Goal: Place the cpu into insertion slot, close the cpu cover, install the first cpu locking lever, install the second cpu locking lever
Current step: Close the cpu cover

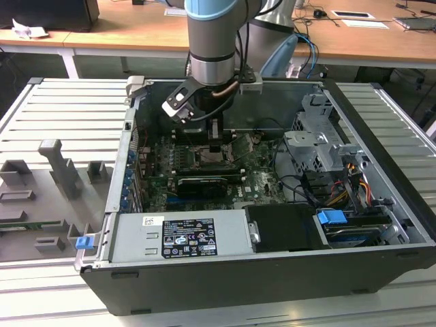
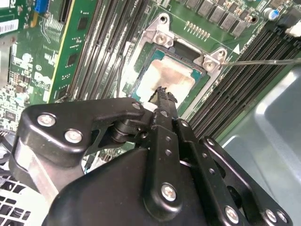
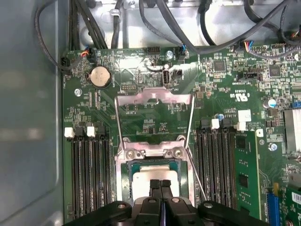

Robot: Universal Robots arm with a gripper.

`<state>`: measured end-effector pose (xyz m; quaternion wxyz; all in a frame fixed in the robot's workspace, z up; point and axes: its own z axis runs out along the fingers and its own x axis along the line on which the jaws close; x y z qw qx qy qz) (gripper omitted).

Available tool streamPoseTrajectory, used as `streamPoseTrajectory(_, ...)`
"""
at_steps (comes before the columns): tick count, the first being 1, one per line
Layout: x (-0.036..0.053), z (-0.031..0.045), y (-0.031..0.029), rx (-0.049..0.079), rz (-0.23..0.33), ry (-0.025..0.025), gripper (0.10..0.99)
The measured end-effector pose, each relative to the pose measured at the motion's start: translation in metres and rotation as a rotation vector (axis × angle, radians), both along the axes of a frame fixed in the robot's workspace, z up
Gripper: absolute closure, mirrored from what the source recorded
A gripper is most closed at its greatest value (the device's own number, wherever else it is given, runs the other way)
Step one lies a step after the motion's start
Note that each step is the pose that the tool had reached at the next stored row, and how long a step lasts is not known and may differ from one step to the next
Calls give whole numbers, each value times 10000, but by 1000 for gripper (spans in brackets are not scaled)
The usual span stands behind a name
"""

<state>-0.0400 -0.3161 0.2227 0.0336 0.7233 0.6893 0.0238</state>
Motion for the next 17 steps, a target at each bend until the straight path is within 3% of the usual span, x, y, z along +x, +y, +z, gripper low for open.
streamPoseTrajectory(2, 19, 15, 1, 0, -1, 38, 980)
streamPoseTrajectory(7, 27, 59, 1, 2, 1, 40, 980)
streamPoseTrajectory(12, 99, 74, 1, 12, -2, 61, 980)
streamPoseTrajectory(15, 100, 132, 0, 12, -1, 60, 980)
streamPoseTrajectory(17, 100, 223, 1, 13, -1, 60, 980)
